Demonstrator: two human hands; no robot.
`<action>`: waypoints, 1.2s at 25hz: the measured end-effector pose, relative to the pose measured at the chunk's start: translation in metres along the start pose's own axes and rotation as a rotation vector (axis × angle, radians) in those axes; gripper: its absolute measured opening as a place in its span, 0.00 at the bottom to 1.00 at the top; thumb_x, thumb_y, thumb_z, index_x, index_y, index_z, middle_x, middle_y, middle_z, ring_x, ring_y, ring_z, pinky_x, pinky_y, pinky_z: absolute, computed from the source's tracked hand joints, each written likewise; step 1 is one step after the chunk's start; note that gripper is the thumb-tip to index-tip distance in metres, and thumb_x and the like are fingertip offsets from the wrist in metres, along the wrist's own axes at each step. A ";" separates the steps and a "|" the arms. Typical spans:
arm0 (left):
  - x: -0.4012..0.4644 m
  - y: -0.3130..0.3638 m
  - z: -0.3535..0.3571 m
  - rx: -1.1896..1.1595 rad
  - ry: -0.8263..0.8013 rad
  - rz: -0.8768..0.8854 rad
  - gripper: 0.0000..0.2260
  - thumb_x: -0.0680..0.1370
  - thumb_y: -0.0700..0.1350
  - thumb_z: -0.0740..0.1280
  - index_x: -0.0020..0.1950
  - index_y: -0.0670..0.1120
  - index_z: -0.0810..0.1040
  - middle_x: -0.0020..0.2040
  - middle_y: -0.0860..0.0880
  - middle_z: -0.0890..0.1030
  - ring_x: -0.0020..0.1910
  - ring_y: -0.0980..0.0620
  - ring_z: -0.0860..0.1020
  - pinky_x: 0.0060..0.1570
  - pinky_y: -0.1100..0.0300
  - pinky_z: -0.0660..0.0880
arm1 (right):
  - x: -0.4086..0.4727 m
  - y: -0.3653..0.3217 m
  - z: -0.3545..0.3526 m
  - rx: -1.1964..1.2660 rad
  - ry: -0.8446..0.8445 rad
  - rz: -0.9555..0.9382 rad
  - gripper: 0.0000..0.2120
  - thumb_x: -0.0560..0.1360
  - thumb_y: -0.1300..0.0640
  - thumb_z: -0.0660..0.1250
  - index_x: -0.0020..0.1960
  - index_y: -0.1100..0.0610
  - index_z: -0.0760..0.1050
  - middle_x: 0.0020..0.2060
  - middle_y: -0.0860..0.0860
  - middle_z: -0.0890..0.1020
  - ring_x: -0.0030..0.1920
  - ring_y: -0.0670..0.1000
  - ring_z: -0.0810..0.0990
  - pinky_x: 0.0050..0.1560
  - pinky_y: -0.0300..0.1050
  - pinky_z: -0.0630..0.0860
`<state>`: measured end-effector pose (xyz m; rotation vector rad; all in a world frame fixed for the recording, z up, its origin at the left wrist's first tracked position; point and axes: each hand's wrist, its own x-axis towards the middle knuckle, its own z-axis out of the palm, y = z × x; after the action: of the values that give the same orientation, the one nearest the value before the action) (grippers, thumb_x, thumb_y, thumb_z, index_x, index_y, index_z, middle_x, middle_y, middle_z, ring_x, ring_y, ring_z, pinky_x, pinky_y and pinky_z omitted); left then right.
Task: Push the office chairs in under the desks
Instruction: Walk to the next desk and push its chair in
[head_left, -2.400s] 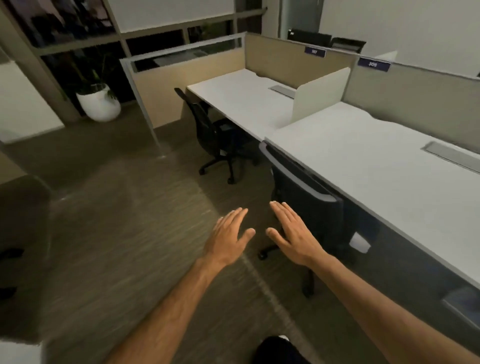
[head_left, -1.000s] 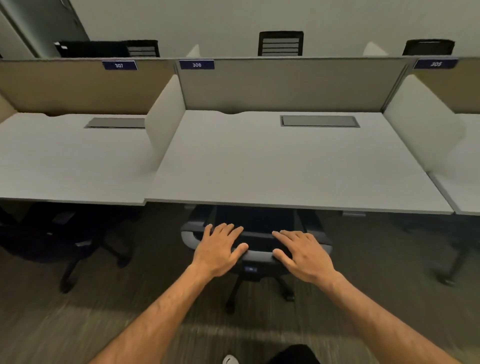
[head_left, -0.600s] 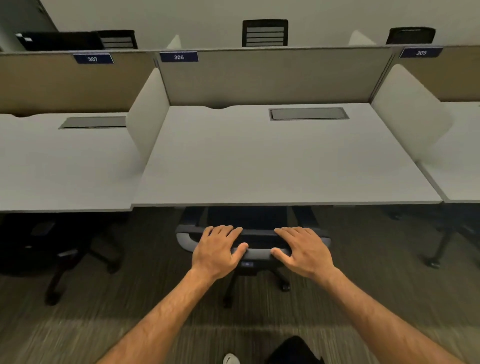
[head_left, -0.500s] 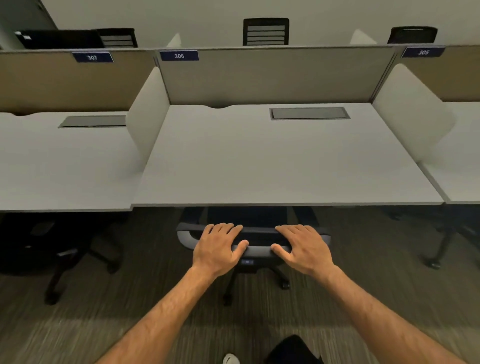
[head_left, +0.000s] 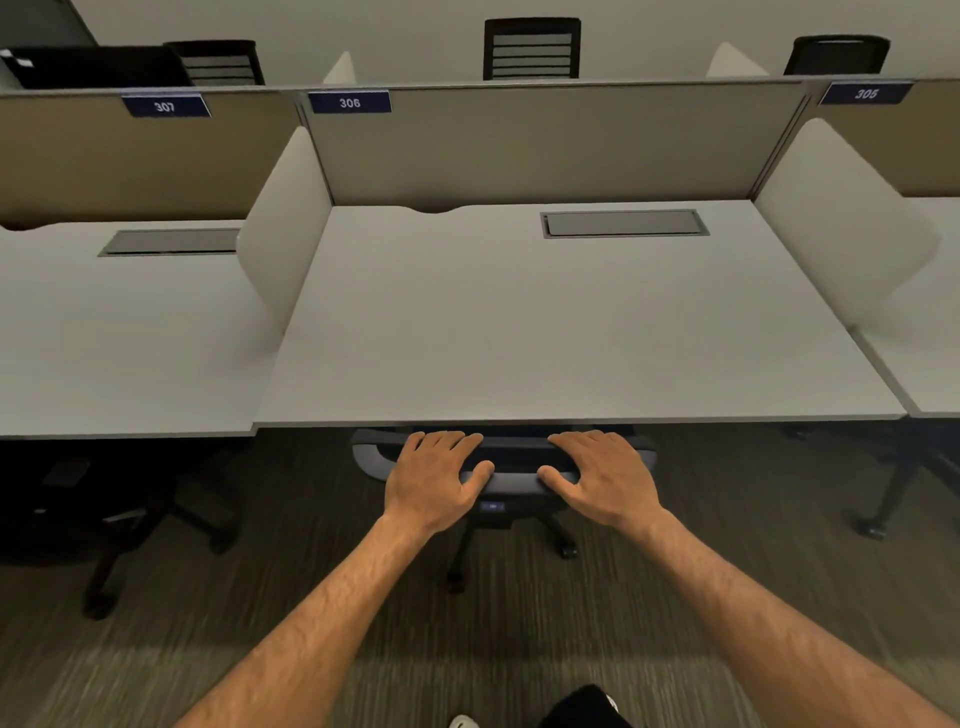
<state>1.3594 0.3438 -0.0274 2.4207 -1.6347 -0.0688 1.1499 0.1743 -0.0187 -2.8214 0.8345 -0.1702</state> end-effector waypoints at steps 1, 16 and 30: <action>0.004 -0.002 0.000 -0.001 0.000 0.000 0.28 0.81 0.67 0.51 0.72 0.53 0.75 0.67 0.52 0.80 0.67 0.52 0.75 0.72 0.48 0.66 | 0.004 0.001 0.001 0.003 0.004 0.002 0.34 0.78 0.28 0.50 0.68 0.50 0.76 0.60 0.47 0.83 0.59 0.50 0.79 0.60 0.52 0.74; 0.053 -0.019 0.003 0.016 0.015 0.036 0.28 0.81 0.66 0.52 0.69 0.50 0.77 0.62 0.50 0.82 0.61 0.50 0.79 0.65 0.50 0.71 | 0.062 0.020 0.009 -0.009 0.024 0.018 0.31 0.78 0.28 0.51 0.63 0.48 0.78 0.54 0.46 0.84 0.52 0.48 0.80 0.55 0.50 0.76; 0.043 -0.003 -0.001 0.042 -0.014 -0.132 0.28 0.81 0.66 0.48 0.74 0.54 0.72 0.70 0.52 0.77 0.70 0.51 0.71 0.75 0.48 0.61 | 0.061 0.024 -0.004 0.005 -0.157 -0.050 0.35 0.78 0.27 0.43 0.71 0.48 0.70 0.63 0.49 0.79 0.58 0.52 0.76 0.62 0.53 0.70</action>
<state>1.3782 0.3050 -0.0234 2.5628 -1.4953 -0.0729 1.1874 0.1203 -0.0164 -2.8085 0.7288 0.0425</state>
